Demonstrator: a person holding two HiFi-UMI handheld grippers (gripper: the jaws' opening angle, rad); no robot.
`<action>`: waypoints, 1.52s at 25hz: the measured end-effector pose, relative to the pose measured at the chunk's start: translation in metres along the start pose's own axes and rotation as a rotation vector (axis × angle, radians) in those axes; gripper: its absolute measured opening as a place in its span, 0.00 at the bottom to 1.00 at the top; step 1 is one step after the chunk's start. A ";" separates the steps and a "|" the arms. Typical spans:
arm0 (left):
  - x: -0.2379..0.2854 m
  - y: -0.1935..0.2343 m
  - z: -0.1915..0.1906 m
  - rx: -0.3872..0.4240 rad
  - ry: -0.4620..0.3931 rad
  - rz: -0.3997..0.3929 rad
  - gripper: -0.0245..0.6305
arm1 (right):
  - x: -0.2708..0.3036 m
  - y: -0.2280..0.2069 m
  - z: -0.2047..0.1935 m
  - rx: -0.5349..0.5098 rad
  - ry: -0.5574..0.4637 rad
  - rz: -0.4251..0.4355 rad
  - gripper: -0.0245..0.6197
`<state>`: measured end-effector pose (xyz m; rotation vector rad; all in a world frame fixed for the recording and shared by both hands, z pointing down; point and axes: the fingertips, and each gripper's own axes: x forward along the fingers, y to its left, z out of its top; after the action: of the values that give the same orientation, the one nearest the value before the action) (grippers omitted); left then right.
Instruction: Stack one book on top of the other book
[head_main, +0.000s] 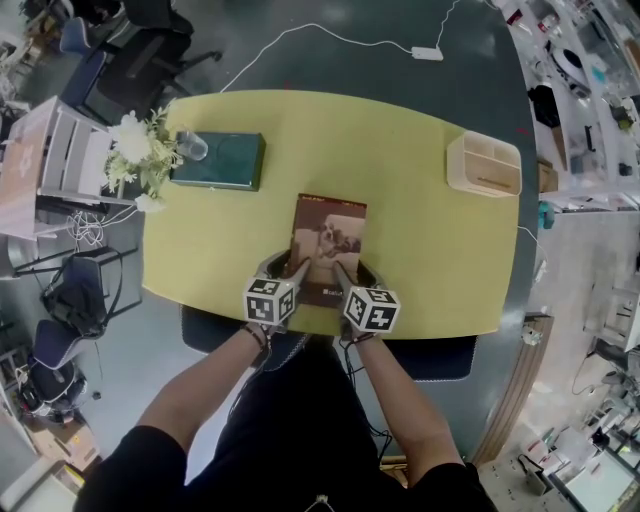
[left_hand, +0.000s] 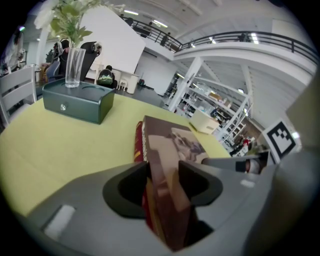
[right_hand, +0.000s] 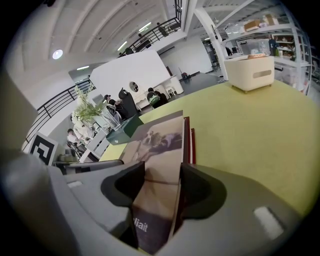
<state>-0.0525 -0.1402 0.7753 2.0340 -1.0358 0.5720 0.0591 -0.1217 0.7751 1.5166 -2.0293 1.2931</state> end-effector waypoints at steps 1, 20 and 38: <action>0.000 0.000 0.000 0.000 -0.001 0.000 0.37 | 0.000 0.000 0.000 0.002 0.000 -0.001 0.39; 0.000 0.000 -0.001 0.006 -0.013 -0.007 0.37 | 0.000 0.000 0.000 0.007 -0.013 -0.004 0.39; -0.115 0.035 0.070 -0.004 -0.281 0.102 0.05 | -0.114 0.004 0.062 -0.024 -0.202 -0.004 0.16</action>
<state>-0.1435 -0.1543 0.6707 2.1076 -1.3095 0.3401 0.1179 -0.1015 0.6613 1.7006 -2.1526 1.1496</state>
